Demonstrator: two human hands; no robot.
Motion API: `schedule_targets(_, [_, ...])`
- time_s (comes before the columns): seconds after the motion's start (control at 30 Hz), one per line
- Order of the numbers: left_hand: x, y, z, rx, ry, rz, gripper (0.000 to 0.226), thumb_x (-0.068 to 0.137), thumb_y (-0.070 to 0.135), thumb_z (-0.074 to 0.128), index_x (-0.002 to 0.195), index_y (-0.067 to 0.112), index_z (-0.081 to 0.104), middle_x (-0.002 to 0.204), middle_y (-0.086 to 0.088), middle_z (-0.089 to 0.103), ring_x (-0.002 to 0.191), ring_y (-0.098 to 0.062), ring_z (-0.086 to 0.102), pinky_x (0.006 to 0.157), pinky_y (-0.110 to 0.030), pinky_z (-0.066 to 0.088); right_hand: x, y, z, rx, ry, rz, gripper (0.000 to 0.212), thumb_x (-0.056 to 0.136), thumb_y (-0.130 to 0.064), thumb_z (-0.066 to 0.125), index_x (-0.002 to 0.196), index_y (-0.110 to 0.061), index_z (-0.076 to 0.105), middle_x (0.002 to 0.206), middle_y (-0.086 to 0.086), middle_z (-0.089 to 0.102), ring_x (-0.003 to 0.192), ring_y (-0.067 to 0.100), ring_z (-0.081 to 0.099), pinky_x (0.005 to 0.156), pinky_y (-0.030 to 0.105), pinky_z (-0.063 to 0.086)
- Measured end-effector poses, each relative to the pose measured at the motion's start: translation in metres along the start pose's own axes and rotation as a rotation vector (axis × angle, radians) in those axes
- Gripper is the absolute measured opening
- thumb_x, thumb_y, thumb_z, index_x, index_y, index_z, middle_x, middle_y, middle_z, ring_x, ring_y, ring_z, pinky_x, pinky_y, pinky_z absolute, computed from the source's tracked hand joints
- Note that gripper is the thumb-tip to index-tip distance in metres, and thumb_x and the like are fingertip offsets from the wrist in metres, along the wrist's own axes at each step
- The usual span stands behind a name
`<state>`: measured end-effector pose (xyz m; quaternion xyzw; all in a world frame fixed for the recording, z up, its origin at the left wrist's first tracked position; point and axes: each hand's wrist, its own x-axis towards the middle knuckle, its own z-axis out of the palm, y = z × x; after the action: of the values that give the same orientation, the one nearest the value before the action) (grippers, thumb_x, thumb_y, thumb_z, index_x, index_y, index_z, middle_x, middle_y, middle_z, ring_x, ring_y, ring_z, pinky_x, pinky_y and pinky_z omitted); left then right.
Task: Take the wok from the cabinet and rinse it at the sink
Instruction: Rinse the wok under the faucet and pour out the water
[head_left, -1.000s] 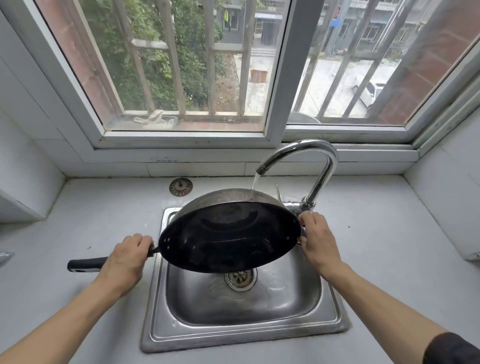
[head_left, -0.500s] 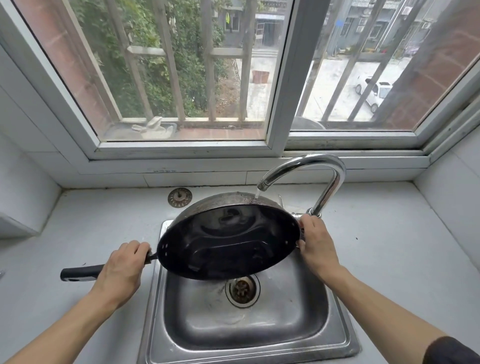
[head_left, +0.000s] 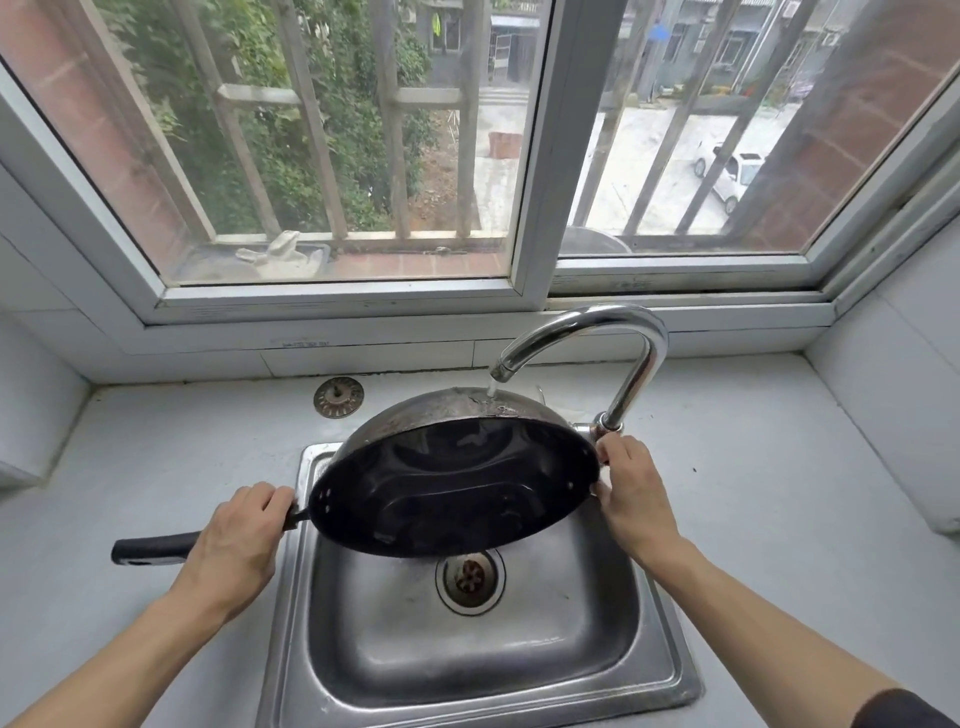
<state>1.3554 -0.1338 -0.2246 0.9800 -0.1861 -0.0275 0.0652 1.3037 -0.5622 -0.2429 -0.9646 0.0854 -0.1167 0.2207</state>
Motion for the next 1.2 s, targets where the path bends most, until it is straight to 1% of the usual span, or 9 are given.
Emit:
schedule_targets(0.13, [0.008,0.003,-0.007,0.005,0.009,0.037,0.03,0.067,-0.015,0.065,0.082,0.009,0.057,0.072,-0.005,0.049,0.06,-0.027,0.045,0.051,-0.037,0.042,-0.008,0.005,-0.003,0.001,-0.001,0.031,0.058,0.064,0.012,0.074,0.086,-0.027,0.037,0.086,-0.007,0.043,0.079,0.014,0.035,0.065,0.021,0.03])
schedule_targets(0.23, [0.013,0.006,-0.013,0.012,0.001,0.053,0.028,0.068,-0.015,0.066,0.084,0.008,0.059,0.074,-0.006,0.051,0.063,-0.029,0.048,0.052,-0.037,0.042,-0.017,0.009,-0.003,0.02,-0.006,0.07,0.06,0.064,0.011,0.075,0.087,-0.028,0.037,0.086,-0.008,0.044,0.079,0.013,0.037,0.063,0.02,0.032])
schedule_targets(0.47, [0.032,0.016,-0.021,0.029,-0.006,0.095,0.021,0.077,-0.006,0.061,0.091,0.009,0.06,0.084,-0.006,0.055,0.074,-0.03,0.05,0.059,-0.041,0.045,-0.035,0.018,-0.017,0.077,0.013,0.162,0.046,0.067,0.01,0.075,0.085,-0.019,0.044,0.085,-0.003,0.049,0.082,0.021,0.043,0.068,0.037,0.043])
schedule_targets(0.57, [0.04,0.022,-0.024,0.028,-0.001,0.142,0.019,0.08,-0.004,0.06,0.093,0.01,0.059,0.085,-0.007,0.055,0.076,-0.03,0.05,0.061,-0.041,0.046,-0.046,0.021,-0.022,0.104,0.03,0.208,0.042,0.071,0.005,0.075,0.085,-0.019,0.045,0.086,-0.003,0.05,0.083,0.022,0.045,0.07,0.041,0.045])
schedule_targets(0.67, [0.05,0.028,-0.028,0.034,0.02,0.211,0.018,0.077,-0.007,0.061,0.088,0.008,0.059,0.079,-0.008,0.053,0.07,-0.031,0.049,0.059,-0.043,0.046,-0.059,0.025,-0.026,0.137,0.032,0.26,0.044,0.07,0.005,0.076,0.086,-0.021,0.045,0.087,-0.005,0.051,0.086,0.02,0.048,0.073,0.038,0.046])
schedule_targets(0.77, [0.061,0.034,-0.033,0.045,0.031,0.265,0.024,0.07,-0.012,0.062,0.084,0.007,0.057,0.073,-0.008,0.05,0.065,-0.031,0.047,0.055,-0.041,0.045,-0.071,0.029,-0.029,0.169,0.043,0.303,0.043,0.07,0.003,0.077,0.086,-0.022,0.046,0.088,-0.006,0.053,0.087,0.018,0.049,0.074,0.036,0.046])
schedule_targets(0.87, [0.069,0.039,-0.034,0.063,0.032,0.308,0.028,0.067,-0.013,0.062,0.087,0.007,0.06,0.076,-0.008,0.052,0.067,-0.031,0.05,0.056,-0.042,0.047,-0.081,0.033,-0.031,0.186,0.055,0.329,0.042,0.071,0.002,0.078,0.086,-0.021,0.047,0.088,-0.006,0.053,0.087,0.018,0.049,0.074,0.036,0.046])
schedule_targets(1.0, [0.083,0.043,-0.033,0.091,0.032,0.335,0.026,0.074,-0.005,0.062,0.094,0.011,0.06,0.085,-0.006,0.053,0.075,-0.028,0.049,0.062,-0.043,0.047,-0.089,0.036,-0.033,0.2,0.076,0.366,0.043,0.07,0.0,0.079,0.086,-0.022,0.046,0.087,-0.005,0.053,0.086,0.017,0.049,0.071,0.03,0.045])
schedule_targets(1.2, [0.098,0.049,-0.038,0.17,0.034,0.372,0.032,0.068,-0.009,0.064,0.092,0.013,0.06,0.083,-0.005,0.053,0.07,-0.028,0.048,0.059,-0.04,0.045,-0.095,0.038,-0.031,0.209,0.093,0.403,0.045,0.072,-0.005,0.081,0.085,-0.027,0.044,0.089,-0.006,0.052,0.087,0.015,0.051,0.07,0.028,0.046])
